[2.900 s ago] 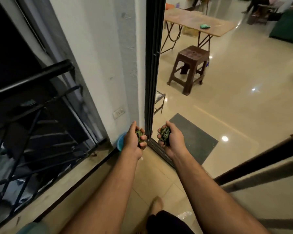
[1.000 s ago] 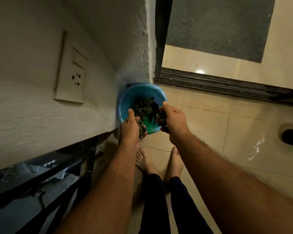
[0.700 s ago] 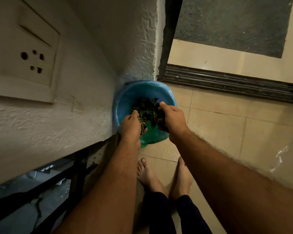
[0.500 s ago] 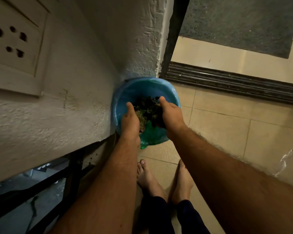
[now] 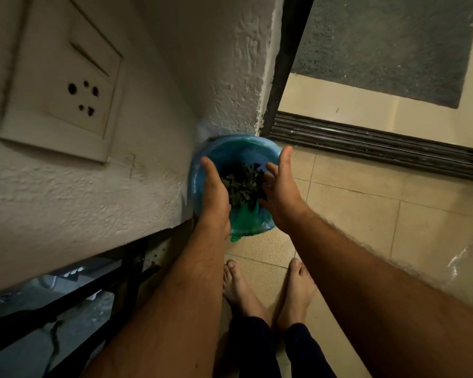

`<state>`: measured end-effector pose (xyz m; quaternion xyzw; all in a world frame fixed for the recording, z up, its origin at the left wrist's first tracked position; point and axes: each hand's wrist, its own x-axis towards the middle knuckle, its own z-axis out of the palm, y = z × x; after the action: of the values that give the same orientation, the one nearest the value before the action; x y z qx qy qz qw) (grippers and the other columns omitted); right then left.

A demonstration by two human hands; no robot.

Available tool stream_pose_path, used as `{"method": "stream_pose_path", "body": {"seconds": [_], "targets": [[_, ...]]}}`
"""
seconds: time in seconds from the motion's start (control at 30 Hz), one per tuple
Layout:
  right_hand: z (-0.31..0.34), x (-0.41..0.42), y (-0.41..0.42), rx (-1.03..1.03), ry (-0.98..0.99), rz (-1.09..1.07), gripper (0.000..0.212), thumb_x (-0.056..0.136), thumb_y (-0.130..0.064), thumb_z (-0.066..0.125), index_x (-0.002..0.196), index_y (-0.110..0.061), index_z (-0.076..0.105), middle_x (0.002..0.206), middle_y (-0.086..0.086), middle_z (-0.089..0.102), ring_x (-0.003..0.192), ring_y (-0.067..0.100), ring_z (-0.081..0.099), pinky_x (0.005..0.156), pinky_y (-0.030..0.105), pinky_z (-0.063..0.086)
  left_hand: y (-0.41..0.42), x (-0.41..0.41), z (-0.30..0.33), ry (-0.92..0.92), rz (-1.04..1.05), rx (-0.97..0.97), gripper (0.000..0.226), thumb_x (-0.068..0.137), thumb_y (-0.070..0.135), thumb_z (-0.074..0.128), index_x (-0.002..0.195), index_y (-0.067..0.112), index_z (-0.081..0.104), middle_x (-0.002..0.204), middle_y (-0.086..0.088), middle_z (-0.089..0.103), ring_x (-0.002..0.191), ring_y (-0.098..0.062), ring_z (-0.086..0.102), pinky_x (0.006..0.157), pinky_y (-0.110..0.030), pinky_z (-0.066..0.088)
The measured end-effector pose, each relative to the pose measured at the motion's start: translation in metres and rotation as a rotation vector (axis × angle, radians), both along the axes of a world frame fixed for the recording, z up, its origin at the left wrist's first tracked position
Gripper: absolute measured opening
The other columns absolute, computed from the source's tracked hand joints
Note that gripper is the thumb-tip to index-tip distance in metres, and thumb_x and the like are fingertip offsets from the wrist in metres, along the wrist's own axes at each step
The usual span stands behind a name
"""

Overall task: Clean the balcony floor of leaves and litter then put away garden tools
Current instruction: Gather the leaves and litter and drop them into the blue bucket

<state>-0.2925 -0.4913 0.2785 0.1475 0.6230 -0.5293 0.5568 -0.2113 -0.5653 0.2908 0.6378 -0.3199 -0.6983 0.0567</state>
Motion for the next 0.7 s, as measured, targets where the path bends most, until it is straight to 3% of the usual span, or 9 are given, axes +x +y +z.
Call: {"method": "stream_pose_path", "body": {"seconds": [0.1,0.17,0.27,0.3,0.37,0.43,0.5,0.57,0.7], "targets": [[0.032,-0.008,0.008,0.009,0.088,0.060,0.081,0.093,-0.074,0.019,0.143,-0.016,0.046,0.135,0.000,0.054,0.121,0.015,0.049,0.103,0.039,0.040,0.005,-0.007,0.031,-0.038,-0.104,-0.095,0.077,0.096,0.069,0.016,0.156,0.022,0.025,0.159,-0.008,0.031,0.143,-0.025,0.034,0.112,-0.042,0.031],[0.062,-0.015,0.018,0.051,0.172,0.108,0.074,0.097,-0.070,0.018,0.134,-0.017,0.055,0.115,-0.005,0.060,0.109,0.012,0.055,0.097,0.038,0.043,0.010,-0.011,0.057,-0.084,-0.182,-0.154,0.077,0.096,0.069,0.020,0.155,0.019,0.028,0.156,-0.007,0.036,0.140,-0.025,0.038,0.115,-0.046,0.032],[0.126,-0.029,0.044,0.085,0.282,0.150,0.062,0.096,-0.069,0.021,0.111,-0.028,0.064,0.116,-0.003,0.063,0.106,0.012,0.056,0.093,0.038,0.048,0.022,-0.018,0.119,-0.097,-0.396,-0.292,0.064,0.102,0.056,0.025,0.148,0.013,0.039,0.135,-0.005,0.049,0.122,-0.018,0.047,0.111,-0.040,0.037],[0.149,-0.034,0.053,0.100,0.333,0.163,0.064,0.093,-0.072,0.024,0.112,-0.028,0.065,0.122,0.000,0.063,0.113,0.015,0.056,0.100,0.042,0.047,0.026,-0.019,0.144,-0.102,-0.488,-0.331,0.060,0.103,0.053,0.028,0.145,0.012,0.042,0.129,-0.001,0.050,0.117,-0.016,0.047,0.106,-0.033,0.038],[0.214,-0.051,0.074,0.146,0.448,0.199,0.076,0.091,-0.071,0.029,0.123,-0.012,0.065,0.135,0.008,0.060,0.125,0.021,0.053,0.109,0.048,0.041,0.030,-0.026,0.210,-0.094,-0.666,-0.403,0.058,0.101,0.052,0.036,0.142,0.011,0.046,0.136,-0.001,0.052,0.122,-0.018,0.049,0.103,-0.029,0.036],[0.284,-0.066,0.096,0.178,0.530,0.241,0.068,0.099,-0.060,0.034,0.121,-0.003,0.064,0.132,0.013,0.062,0.117,0.022,0.054,0.105,0.039,0.042,0.035,-0.034,0.274,-0.088,-0.828,-0.463,0.063,0.098,0.055,0.042,0.146,0.013,0.044,0.147,-0.010,0.049,0.133,-0.024,0.046,0.111,-0.036,0.036],[0.343,-0.076,0.120,0.237,0.616,0.259,0.058,0.101,-0.055,0.038,0.123,-0.008,0.064,0.127,0.009,0.064,0.112,0.019,0.054,0.095,0.026,0.037,0.043,-0.044,0.332,-0.107,-0.965,-0.559,0.069,0.096,0.058,0.044,0.150,0.015,0.038,0.152,-0.011,0.043,0.139,-0.027,0.040,0.115,-0.040,0.032],[0.394,-0.080,0.145,0.265,0.693,0.239,0.057,0.099,-0.058,0.041,0.127,-0.014,0.063,0.127,0.004,0.064,0.117,0.019,0.055,0.093,0.025,0.035,0.053,-0.052,0.382,-0.062,-1.063,-0.646,0.076,0.093,0.064,0.045,0.151,0.014,0.037,0.154,-0.010,0.041,0.141,-0.027,0.038,0.116,-0.040,0.031],[0.471,-0.078,0.197,0.303,0.793,0.122,0.084,0.082,-0.079,0.041,0.133,-0.016,0.060,0.134,0.002,0.062,0.120,0.016,0.056,0.101,0.032,0.042,0.082,-0.070,0.444,0.011,-1.307,-0.773,0.083,0.092,0.069,0.042,0.153,0.014,0.031,0.157,-0.008,0.034,0.144,-0.024,0.033,0.118,-0.042,0.028]]}}
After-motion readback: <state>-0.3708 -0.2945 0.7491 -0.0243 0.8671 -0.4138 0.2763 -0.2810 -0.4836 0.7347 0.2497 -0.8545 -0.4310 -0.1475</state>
